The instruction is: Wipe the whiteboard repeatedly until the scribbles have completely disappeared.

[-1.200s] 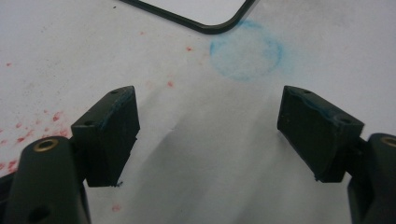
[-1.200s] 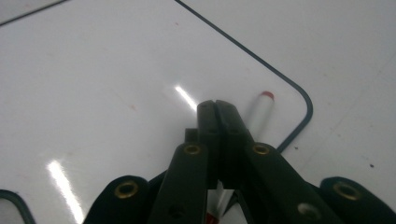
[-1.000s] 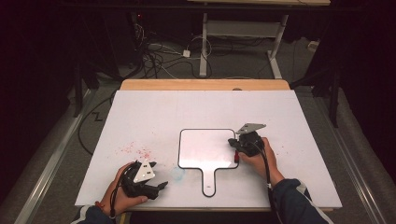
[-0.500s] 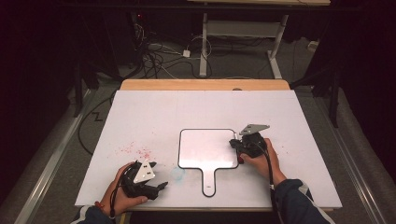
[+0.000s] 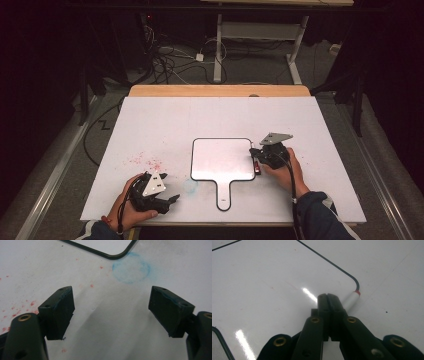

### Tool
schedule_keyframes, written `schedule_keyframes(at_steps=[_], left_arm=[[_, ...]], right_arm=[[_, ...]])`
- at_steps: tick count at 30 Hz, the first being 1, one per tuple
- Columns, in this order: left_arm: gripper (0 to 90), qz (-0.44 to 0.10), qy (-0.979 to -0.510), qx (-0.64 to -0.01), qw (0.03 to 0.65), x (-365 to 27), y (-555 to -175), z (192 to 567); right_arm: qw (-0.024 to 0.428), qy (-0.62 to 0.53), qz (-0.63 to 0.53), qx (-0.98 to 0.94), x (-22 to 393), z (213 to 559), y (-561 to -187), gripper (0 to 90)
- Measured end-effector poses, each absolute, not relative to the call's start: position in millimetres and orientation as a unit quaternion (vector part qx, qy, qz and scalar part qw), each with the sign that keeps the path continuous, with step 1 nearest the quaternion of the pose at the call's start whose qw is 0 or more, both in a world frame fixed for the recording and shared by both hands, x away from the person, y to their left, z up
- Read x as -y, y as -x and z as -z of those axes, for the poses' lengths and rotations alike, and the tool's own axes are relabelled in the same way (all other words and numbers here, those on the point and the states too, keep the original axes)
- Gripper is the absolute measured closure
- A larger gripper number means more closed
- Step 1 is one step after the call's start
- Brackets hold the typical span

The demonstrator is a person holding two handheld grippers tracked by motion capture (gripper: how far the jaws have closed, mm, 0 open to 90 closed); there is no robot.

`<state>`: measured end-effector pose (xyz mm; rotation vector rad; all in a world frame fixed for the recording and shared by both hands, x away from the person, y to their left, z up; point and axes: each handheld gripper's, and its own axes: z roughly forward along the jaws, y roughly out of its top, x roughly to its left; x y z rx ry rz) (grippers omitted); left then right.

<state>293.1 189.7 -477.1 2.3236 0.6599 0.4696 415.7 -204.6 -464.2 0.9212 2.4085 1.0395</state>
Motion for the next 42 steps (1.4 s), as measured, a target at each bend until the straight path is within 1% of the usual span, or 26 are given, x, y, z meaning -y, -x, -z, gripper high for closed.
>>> schedule_keyframes(at_steps=[7, 21, 27, 30, 32, 35, 36, 38, 41, 42], left_arm=[[20.1, -0.182, -0.890, -0.252, 0.335, -190, -293, 477], [20.1, -0.185, -0.888, -0.254, 0.336, -190, -293, 476], [20.1, -0.188, -0.885, -0.259, 0.339, -192, -296, 476], [20.1, -0.191, -0.883, -0.262, 0.341, -193, -297, 476], [20.1, -0.191, -0.882, -0.264, 0.341, -195, -297, 476], [20.1, -0.193, -0.881, -0.265, 0.342, -195, -296, 475], [20.1, -0.193, -0.881, -0.265, 0.342, -195, -296, 475], [20.1, -0.194, -0.881, -0.264, 0.341, -195, -296, 475], [20.1, -0.193, -0.882, -0.262, 0.340, -195, -296, 475], [20.1, -0.193, -0.882, -0.262, 0.340, -195, -296, 475]], right_arm=[[0.177, -0.322, -0.369, -0.854, 204, 466, -413, 90.0], [0.199, -0.317, -0.383, -0.844, 206, 457, -409, 89.5], [0.214, -0.305, -0.392, -0.841, 205, 449, -406, 86.8], [0.221, -0.302, -0.393, -0.840, 205, 447, -406, 84.1], [0.222, -0.299, -0.394, -0.840, 205, 446, -406, 81.2], [0.227, -0.300, -0.403, -0.834, 206, 444, -405, 74.6], [0.230, -0.299, -0.404, -0.834, 206, 443, -405, 70.8], [0.236, -0.294, -0.408, -0.832, 205, 441, -403, 60.3], [0.241, -0.284, -0.411, -0.832, 204, 437, -398, 48.7], [0.244, -0.282, -0.412, -0.832, 204, 436, -397, 46.2]])
